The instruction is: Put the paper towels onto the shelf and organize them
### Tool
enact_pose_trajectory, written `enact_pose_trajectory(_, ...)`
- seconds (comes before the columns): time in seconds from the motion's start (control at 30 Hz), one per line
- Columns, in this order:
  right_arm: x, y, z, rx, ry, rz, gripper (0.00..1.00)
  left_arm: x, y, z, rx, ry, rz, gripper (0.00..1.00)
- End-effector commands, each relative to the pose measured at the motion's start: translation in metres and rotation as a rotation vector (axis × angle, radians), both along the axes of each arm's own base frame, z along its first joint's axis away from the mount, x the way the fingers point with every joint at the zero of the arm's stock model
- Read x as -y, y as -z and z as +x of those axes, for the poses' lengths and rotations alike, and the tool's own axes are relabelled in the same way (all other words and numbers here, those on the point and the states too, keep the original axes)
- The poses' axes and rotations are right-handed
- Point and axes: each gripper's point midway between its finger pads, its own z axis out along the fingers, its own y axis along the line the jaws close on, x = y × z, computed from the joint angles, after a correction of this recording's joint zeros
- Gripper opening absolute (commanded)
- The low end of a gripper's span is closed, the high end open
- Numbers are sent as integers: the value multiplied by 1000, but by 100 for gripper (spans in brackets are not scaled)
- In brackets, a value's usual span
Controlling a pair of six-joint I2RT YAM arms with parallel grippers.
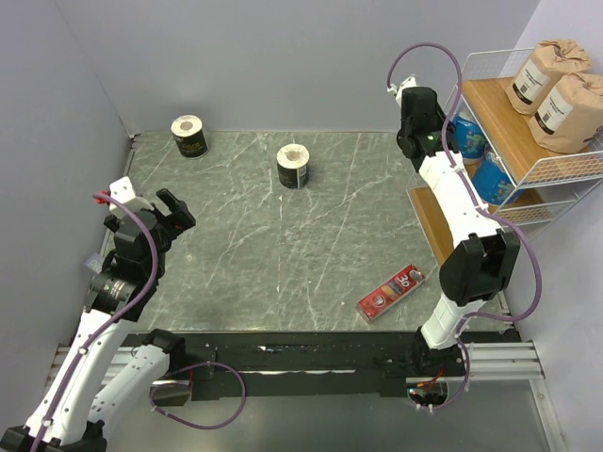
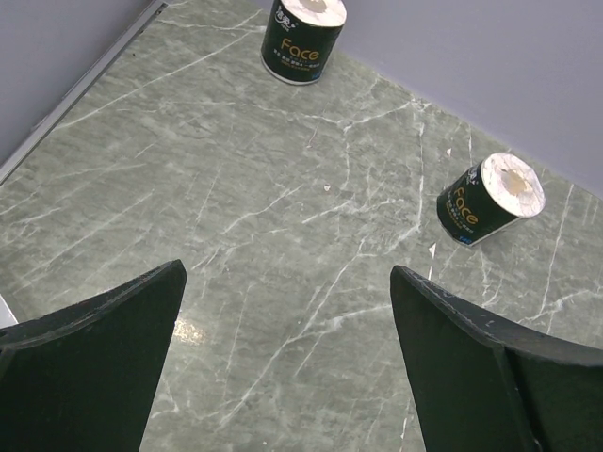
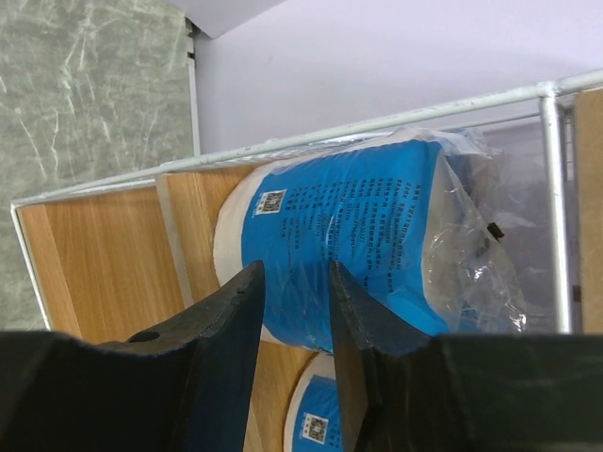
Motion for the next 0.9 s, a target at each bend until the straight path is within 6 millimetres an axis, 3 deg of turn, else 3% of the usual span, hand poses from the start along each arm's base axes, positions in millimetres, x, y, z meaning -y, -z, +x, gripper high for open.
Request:
enact_pose_trajectory(0.0,7,-5,0,20,44,23,40,1,-3,2,14,10,15,96)
enact_pose_trajectory(0.13,1,-10,-3,29,34,43,41,2,-3,2,15,16,16,96)
enact_pose_trajectory(0.27,-35,-22,-7,62,-46,92,42,4,-4,2,21,26,14,96)
enact_pose_trajectory(0.5,-147,-22,3,105,-297,230,50,6,-4,2,21,38,14,96)
enact_pose_trajectory(0.53,-172,-11,6,92,-334,262,52,6,-4,2,21,38,14,96)
enact_pose_trajectory(0.6,-202,-14,13,105,-392,342,56,5,-5,2,25,38,13,96)
enact_pose_trajectory(0.63,-226,2,19,91,-402,405,58,6,-6,1,29,40,11,97)
enact_pose_trajectory(0.7,-252,-2,26,132,-412,523,65,5,-6,1,31,40,10,96)
enact_pose_trajectory(0.73,-264,13,33,119,-405,555,67,6,-7,1,32,41,10,96)
enact_pose_trajectory(0.8,-282,13,42,151,-407,659,73,5,-7,0,32,40,12,96)
enact_pose_trajectory(0.87,-296,33,51,156,-369,765,77,6,-7,0,34,44,9,96)
